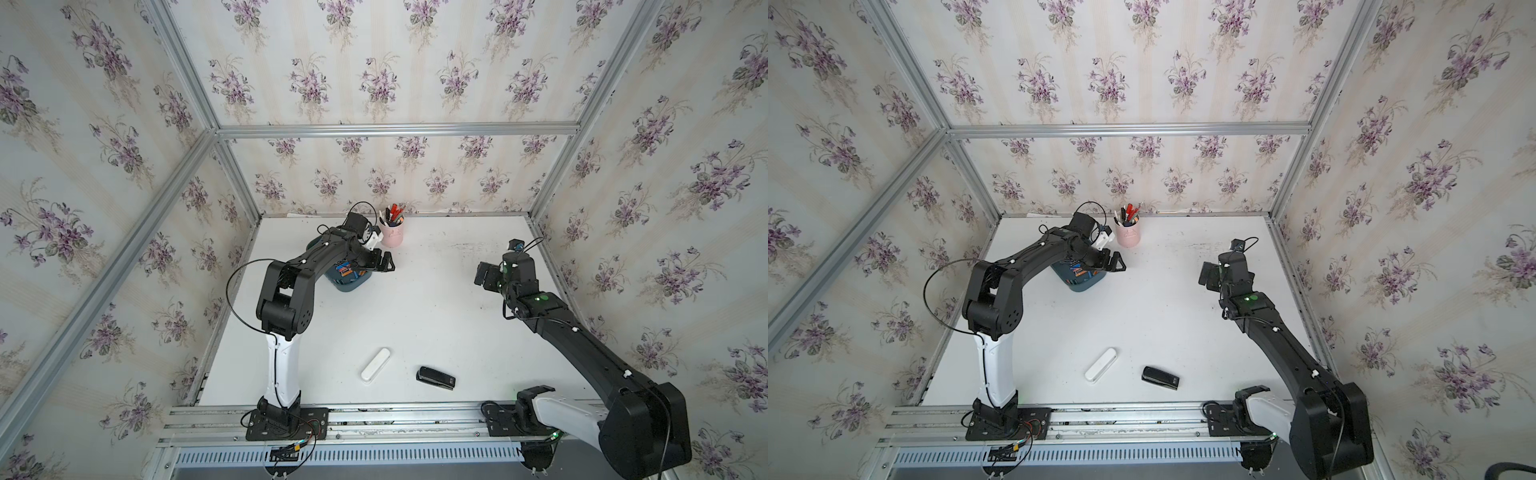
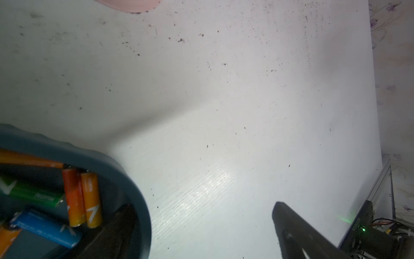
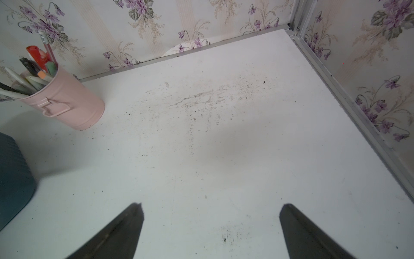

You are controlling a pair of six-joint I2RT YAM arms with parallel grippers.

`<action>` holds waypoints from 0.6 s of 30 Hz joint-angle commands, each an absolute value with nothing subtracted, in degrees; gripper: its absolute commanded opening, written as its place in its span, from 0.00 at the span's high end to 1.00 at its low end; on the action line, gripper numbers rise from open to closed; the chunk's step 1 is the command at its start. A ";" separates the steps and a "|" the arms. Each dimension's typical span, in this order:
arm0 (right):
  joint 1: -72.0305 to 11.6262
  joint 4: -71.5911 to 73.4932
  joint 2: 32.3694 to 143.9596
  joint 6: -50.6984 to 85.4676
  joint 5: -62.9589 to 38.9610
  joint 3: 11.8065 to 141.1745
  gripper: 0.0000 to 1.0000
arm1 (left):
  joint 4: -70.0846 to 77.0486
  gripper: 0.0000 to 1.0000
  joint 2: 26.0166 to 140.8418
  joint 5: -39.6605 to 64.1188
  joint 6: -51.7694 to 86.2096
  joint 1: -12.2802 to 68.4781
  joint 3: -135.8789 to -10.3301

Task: Take the batteries out of the storage box
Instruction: Move the storage box to the center of the board.

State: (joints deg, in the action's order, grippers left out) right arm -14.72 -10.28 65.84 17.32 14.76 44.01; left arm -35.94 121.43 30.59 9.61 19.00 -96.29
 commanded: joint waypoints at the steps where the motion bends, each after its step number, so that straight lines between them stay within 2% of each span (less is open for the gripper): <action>1: -14.83 -10.64 65.84 16.72 15.73 44.34 0.00 | -38.71 0.00 123.01 31.40 8.43 20.24 -98.61; 18: -14.85 -11.03 65.56 18.28 13.89 43.29 0.00 | -45.93 0.00 123.49 28.10 8.97 41.04 -101.29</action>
State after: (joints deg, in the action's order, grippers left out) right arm -14.76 -10.57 65.93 17.65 14.31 43.44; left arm -43.29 123.46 28.27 8.75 39.03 -100.90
